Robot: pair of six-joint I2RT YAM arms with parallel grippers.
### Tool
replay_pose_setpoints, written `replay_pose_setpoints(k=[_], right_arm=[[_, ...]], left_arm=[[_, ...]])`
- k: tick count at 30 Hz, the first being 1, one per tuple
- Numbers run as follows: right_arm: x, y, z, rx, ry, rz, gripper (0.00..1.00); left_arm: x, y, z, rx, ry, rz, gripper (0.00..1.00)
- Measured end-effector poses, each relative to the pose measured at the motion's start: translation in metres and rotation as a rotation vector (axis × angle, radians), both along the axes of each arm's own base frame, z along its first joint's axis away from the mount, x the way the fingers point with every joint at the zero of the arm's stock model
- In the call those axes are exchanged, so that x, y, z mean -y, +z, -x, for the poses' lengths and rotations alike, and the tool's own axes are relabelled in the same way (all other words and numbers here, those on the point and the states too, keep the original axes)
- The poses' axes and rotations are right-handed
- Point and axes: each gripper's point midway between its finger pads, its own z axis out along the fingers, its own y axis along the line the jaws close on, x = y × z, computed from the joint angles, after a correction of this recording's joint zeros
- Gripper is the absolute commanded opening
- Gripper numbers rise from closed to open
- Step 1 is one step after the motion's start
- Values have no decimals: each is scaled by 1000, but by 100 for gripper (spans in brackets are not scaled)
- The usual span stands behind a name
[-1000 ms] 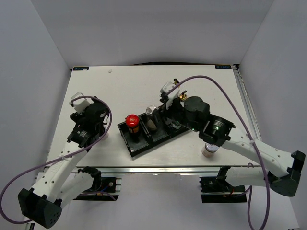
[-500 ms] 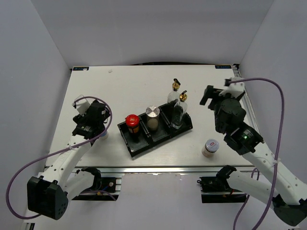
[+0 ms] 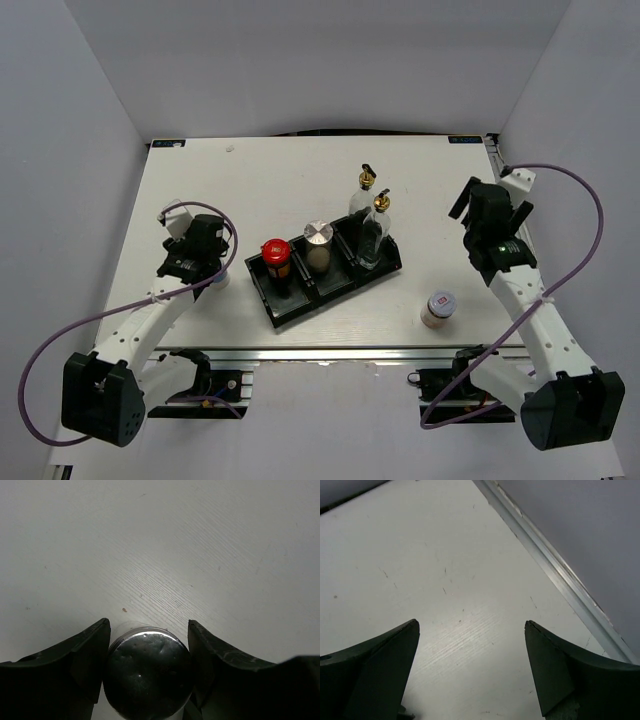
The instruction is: Organize the condiment bottles
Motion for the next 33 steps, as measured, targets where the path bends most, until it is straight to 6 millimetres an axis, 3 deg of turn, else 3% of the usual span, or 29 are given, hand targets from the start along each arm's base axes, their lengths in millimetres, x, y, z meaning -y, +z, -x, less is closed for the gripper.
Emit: replay_pose_setpoints(k=[3,5,10,13,17,26,29,33], right_arm=[[-1,-27,2,-66,12,-25,89],[-3,-34,3,-79,22,-40,90],[-8,-32,1,-60,45,-64,89],[-11,-29,1,-37,59,-74,89],[-12,-32,4,-31,67,-79,89],[-13,-20,10,24,86,-97,89],[-15,-21,9,26,96,-101,89],[-18,-22,8,23,113,-108,89]], left_arm=[[5,0,-1,-1,-25,17,28],[9,0,-1,-1,-46,31,19],[13,8,2,18,-76,51,1],[15,24,1,54,-100,55,0],[27,64,-12,145,-177,75,0],[78,182,-40,427,-435,162,0],[102,205,-40,487,-538,187,0],[151,222,-35,513,-717,209,0]])
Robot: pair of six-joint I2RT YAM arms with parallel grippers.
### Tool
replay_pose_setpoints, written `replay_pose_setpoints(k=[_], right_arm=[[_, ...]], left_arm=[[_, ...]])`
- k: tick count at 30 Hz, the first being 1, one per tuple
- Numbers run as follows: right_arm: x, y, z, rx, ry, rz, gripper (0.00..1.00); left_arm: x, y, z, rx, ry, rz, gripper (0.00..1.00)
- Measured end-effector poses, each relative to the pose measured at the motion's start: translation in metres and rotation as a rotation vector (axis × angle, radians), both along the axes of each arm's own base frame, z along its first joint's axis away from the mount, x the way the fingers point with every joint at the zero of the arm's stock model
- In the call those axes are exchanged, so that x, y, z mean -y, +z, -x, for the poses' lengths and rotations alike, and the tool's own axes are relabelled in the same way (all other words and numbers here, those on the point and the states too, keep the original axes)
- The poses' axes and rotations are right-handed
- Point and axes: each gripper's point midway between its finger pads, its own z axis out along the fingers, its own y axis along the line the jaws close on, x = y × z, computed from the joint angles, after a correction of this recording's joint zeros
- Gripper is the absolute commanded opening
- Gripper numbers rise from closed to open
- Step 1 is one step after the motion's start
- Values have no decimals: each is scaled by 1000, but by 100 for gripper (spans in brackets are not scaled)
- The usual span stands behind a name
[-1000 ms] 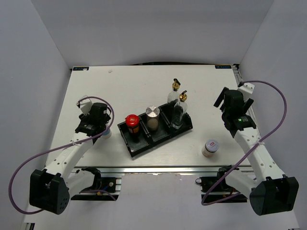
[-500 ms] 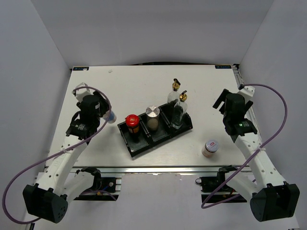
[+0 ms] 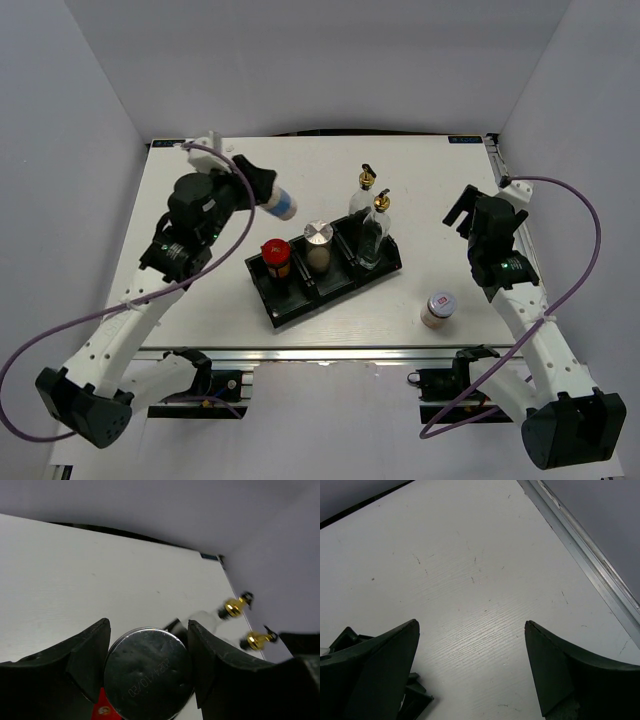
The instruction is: Organize the condiment bottles
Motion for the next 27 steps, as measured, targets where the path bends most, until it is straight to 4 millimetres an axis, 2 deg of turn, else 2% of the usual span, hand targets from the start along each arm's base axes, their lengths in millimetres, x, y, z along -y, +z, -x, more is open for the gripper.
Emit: replay_pose_setpoints(k=[5,7,10,14,19,23,27], right_arm=[[-1,0,-1,3,6,-3,90],[-1,0,-1,3,7,-3,89],[-2,0,-1,3,10,-4,90],[-3,0,-1,2,14,-5,89],[-2,-5,2,-4,14,-2,89],[-2,-5,2,-4,14,-2,89],[-2,-5,2,-4,14,-3,89]], left_arm=[[81,-3,23,4,-250,-68,0],[101,-7,29,0,-310,-90,0],[114,-13,33,-8,-350,-122,0],[129,-10,39,6,-396,-137,0],[153,-14,56,7,-477,-146,0],[171,-35,61,-30,-508,-185,0],[183,-68,63,-82,-511,-245,0]])
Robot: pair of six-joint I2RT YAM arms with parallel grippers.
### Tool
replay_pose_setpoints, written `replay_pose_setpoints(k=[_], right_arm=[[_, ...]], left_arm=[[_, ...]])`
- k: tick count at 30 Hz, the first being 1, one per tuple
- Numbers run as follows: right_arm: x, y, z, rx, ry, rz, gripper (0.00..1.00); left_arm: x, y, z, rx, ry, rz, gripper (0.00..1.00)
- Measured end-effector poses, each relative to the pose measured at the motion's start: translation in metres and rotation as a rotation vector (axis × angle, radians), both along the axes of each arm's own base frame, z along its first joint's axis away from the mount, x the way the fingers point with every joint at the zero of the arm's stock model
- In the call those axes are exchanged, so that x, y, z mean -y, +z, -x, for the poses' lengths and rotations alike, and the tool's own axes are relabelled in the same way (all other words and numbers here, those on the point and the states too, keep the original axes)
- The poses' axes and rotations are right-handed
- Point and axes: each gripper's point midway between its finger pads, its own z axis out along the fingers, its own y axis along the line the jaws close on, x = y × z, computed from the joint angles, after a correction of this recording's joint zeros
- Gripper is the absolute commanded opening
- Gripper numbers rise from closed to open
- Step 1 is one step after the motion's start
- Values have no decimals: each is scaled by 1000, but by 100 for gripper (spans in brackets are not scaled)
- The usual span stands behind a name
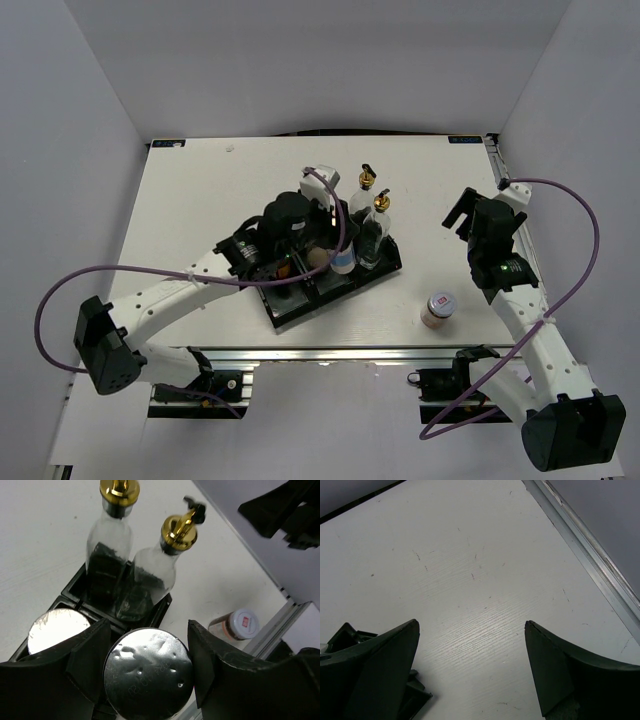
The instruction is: Organize the condiment bottles
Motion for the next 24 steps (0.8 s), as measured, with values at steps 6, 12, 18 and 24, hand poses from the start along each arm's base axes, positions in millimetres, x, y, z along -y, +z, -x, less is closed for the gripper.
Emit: replay_pose_setpoints(k=[6,12,18,24], right_arm=[[-1,0,0,0,4,-2,90],[-1,0,0,0,7,-3,90],[-2,-6,1,-12,12,-4,89],[-5,-11,2,-25,30,-9,89]], left_arm=[[4,-52,-3,-54,27,-112,0],[-1,-94,-12,-90,92,-204,0],[-12,-106,-24,-53,179,-211,6],[-10,-106,-28,-26,193,-177,29]])
